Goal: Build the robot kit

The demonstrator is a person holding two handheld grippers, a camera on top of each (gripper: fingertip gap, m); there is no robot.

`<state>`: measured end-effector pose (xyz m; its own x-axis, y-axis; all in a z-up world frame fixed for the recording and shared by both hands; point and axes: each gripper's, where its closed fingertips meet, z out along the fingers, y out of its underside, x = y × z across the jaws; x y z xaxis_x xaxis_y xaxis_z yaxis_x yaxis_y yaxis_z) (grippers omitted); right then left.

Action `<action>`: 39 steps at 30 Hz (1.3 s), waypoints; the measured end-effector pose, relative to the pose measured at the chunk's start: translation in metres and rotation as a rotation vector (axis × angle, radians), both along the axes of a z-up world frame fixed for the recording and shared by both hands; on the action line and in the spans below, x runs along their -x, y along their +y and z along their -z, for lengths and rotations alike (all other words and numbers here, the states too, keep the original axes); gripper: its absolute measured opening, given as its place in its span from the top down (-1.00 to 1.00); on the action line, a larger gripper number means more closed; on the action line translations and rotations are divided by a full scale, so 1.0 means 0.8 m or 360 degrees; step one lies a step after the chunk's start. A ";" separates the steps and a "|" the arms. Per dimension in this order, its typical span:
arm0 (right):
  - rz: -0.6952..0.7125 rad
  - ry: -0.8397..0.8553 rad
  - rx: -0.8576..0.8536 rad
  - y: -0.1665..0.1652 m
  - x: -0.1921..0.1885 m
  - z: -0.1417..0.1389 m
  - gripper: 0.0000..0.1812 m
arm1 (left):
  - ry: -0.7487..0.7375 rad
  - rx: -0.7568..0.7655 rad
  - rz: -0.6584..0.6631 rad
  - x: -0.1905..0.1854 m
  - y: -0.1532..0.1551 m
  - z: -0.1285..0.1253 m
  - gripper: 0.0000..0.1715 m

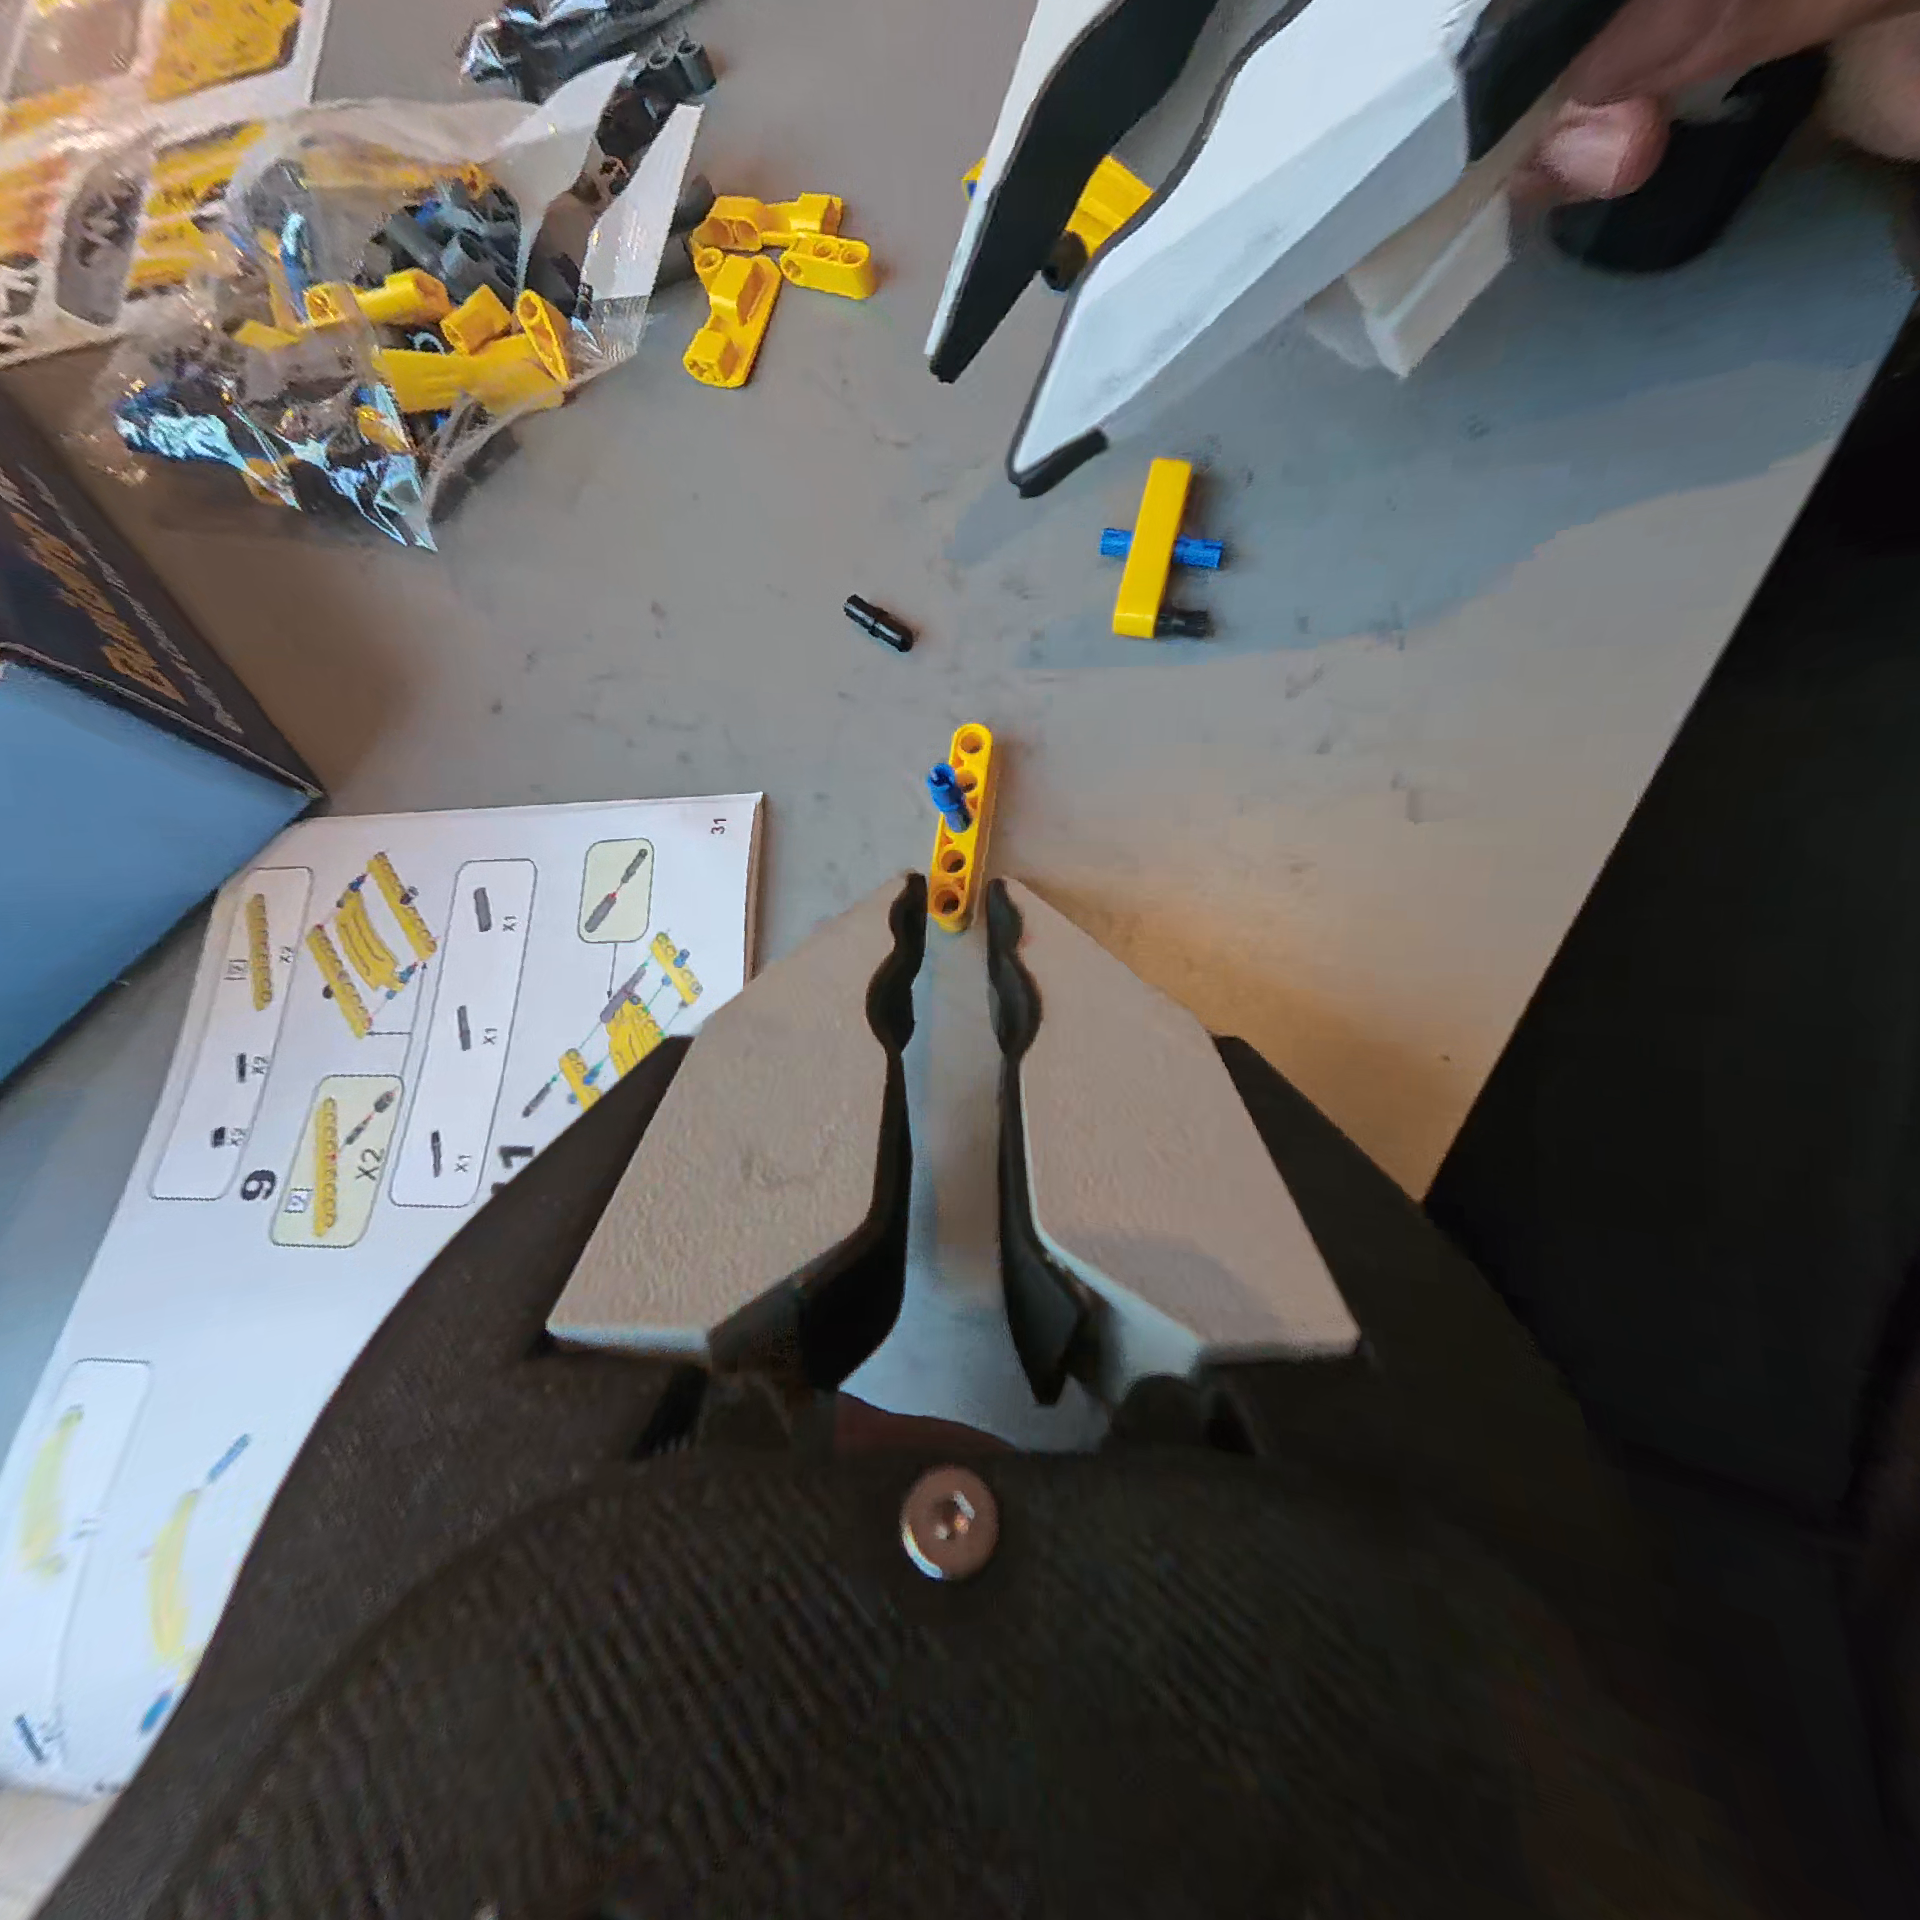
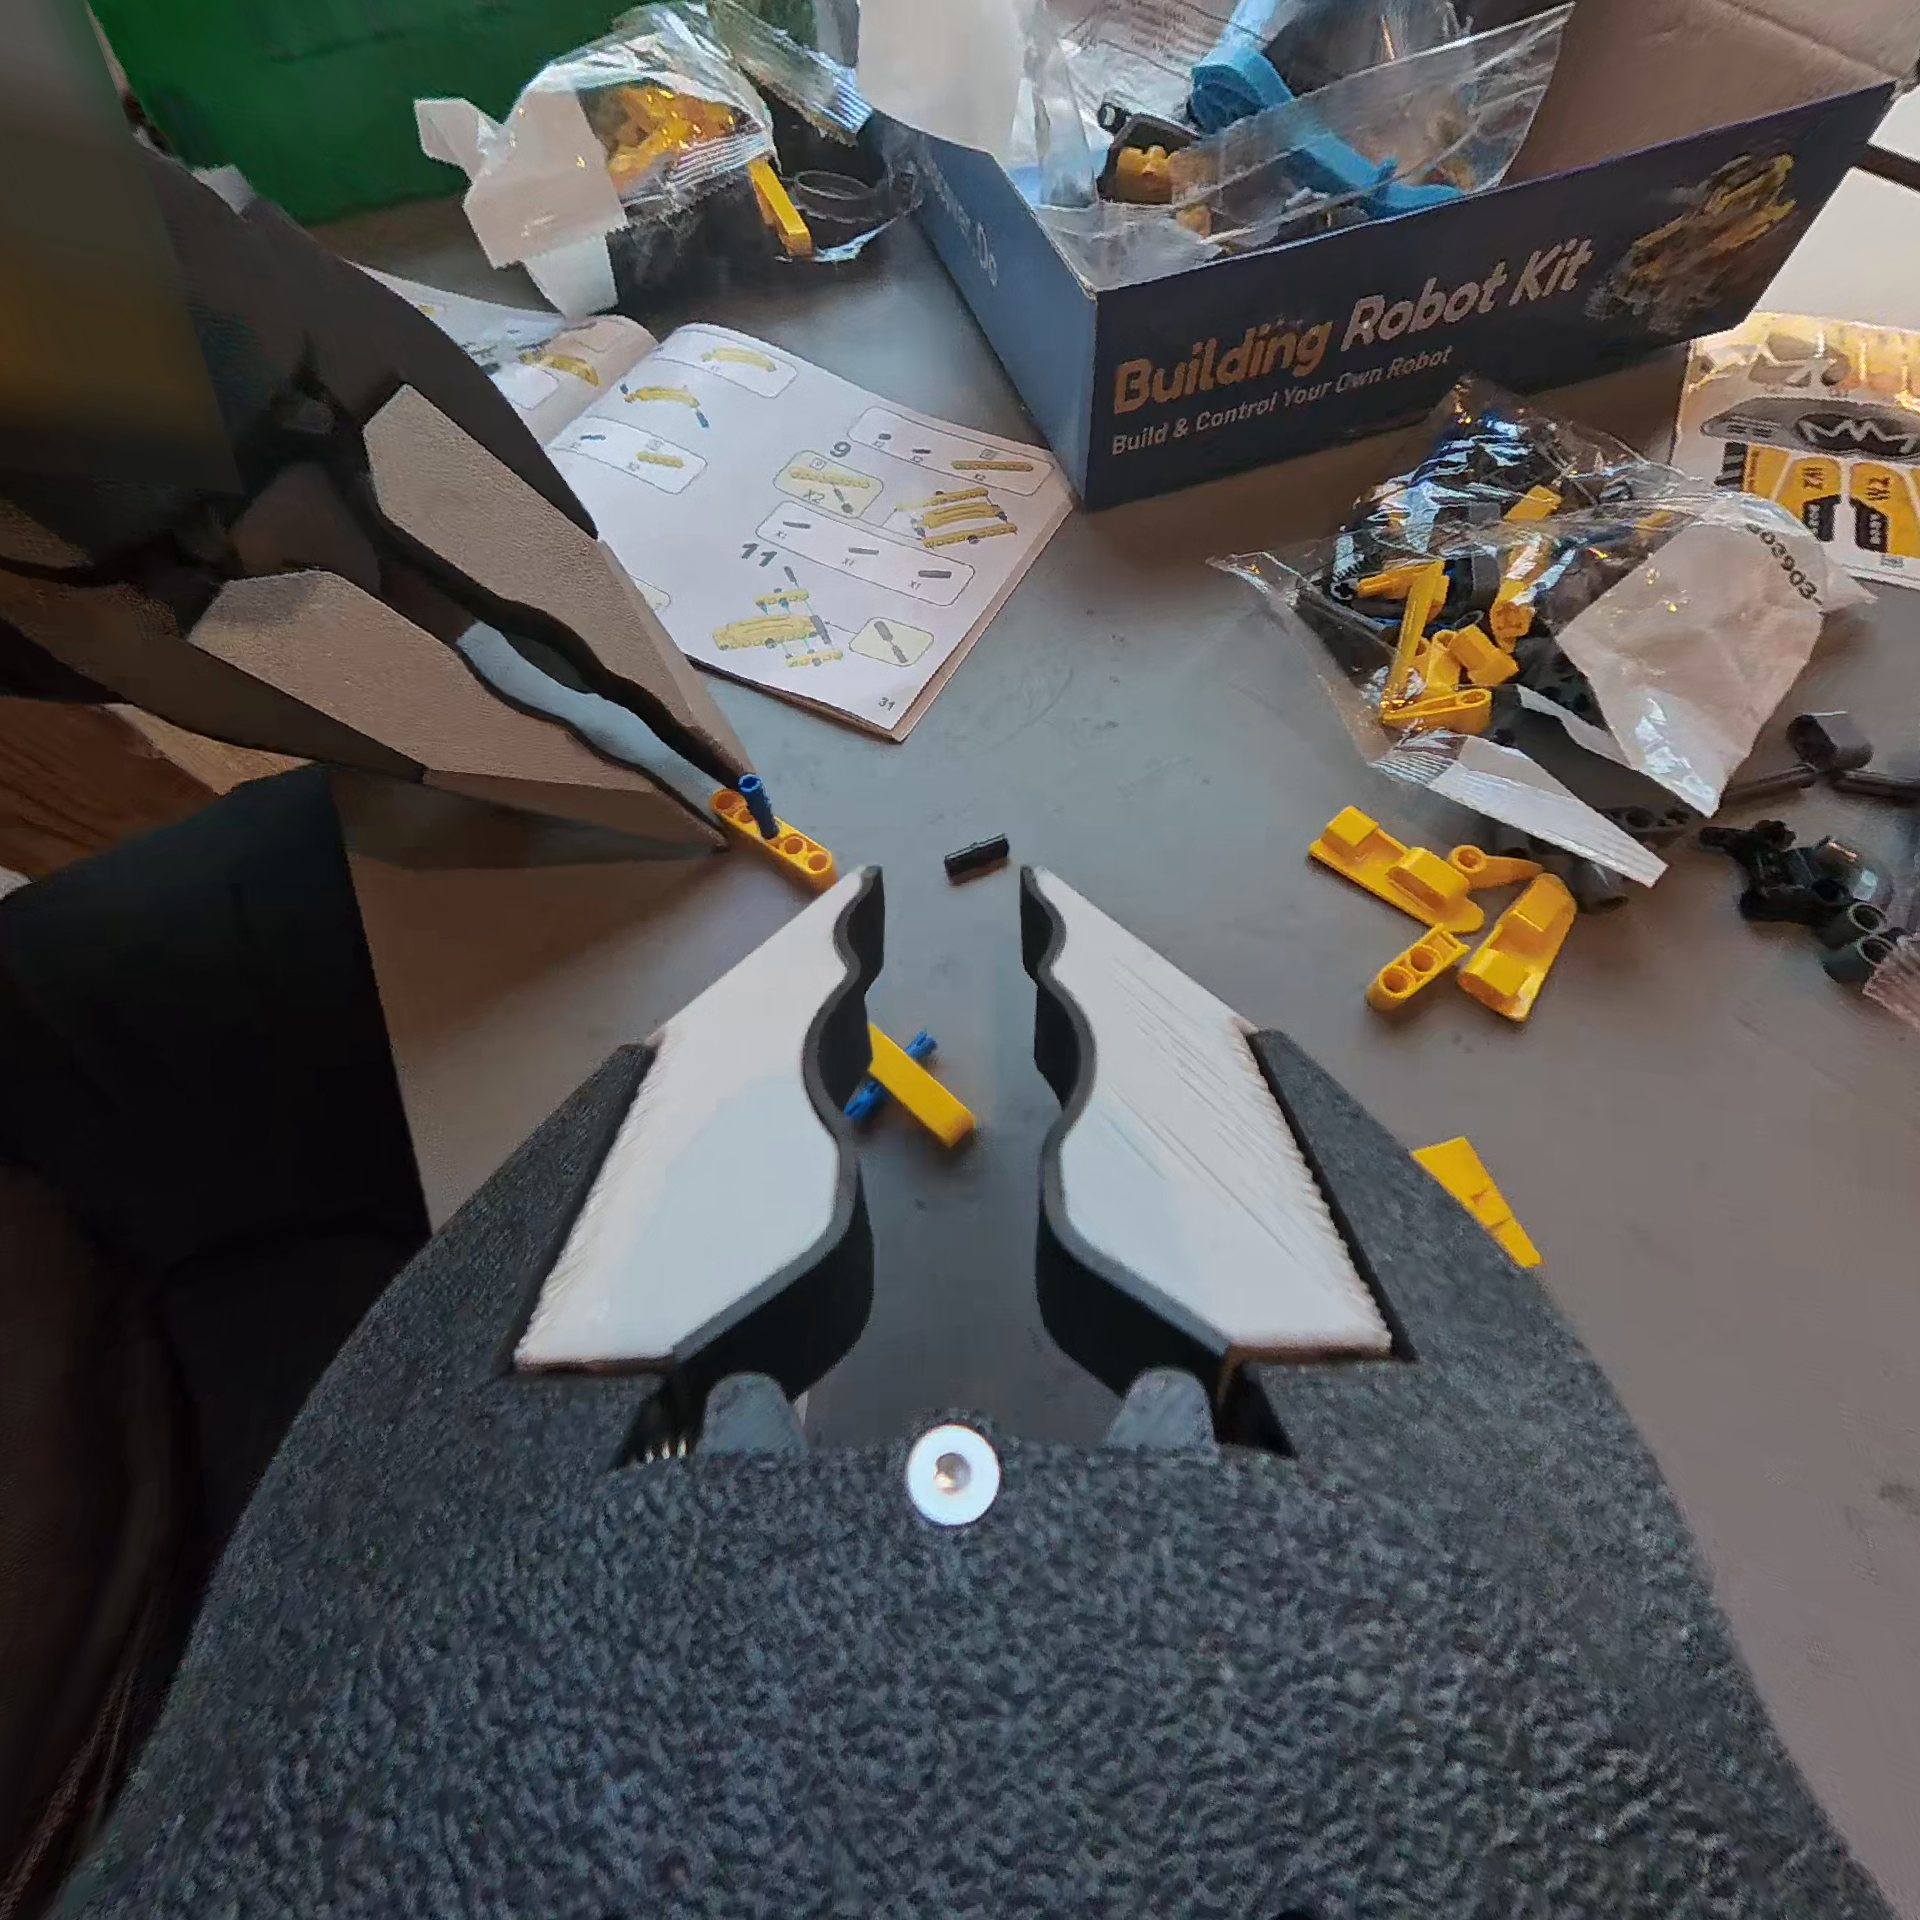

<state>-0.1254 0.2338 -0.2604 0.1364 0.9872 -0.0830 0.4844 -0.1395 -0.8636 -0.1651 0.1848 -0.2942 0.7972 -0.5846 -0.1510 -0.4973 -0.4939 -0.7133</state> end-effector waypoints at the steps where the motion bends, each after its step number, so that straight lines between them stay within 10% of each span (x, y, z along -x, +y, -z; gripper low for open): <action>1: 0.0011 -0.0019 -0.0001 0.004 0.001 0.002 0.72 | -0.0021 0.0018 -0.0002 0.000 -0.001 0.000 0.91; 30: -0.0036 -0.0331 0.0124 0.011 0.034 0.042 0.95 | 0.0015 0.0036 -0.0014 0.031 -0.009 -0.028 0.62; 39: -0.0272 -0.0080 0.0366 -0.033 0.040 -0.002 0.96 | 0.0458 -0.0492 0.0235 0.014 -0.002 -0.057 0.79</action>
<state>-0.1573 0.2070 -0.2589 -0.0206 0.9523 -0.3044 0.5591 -0.2414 -0.7932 -0.1766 0.1830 -0.2488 0.6085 -0.5812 -0.5403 -0.7464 -0.1880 -0.6384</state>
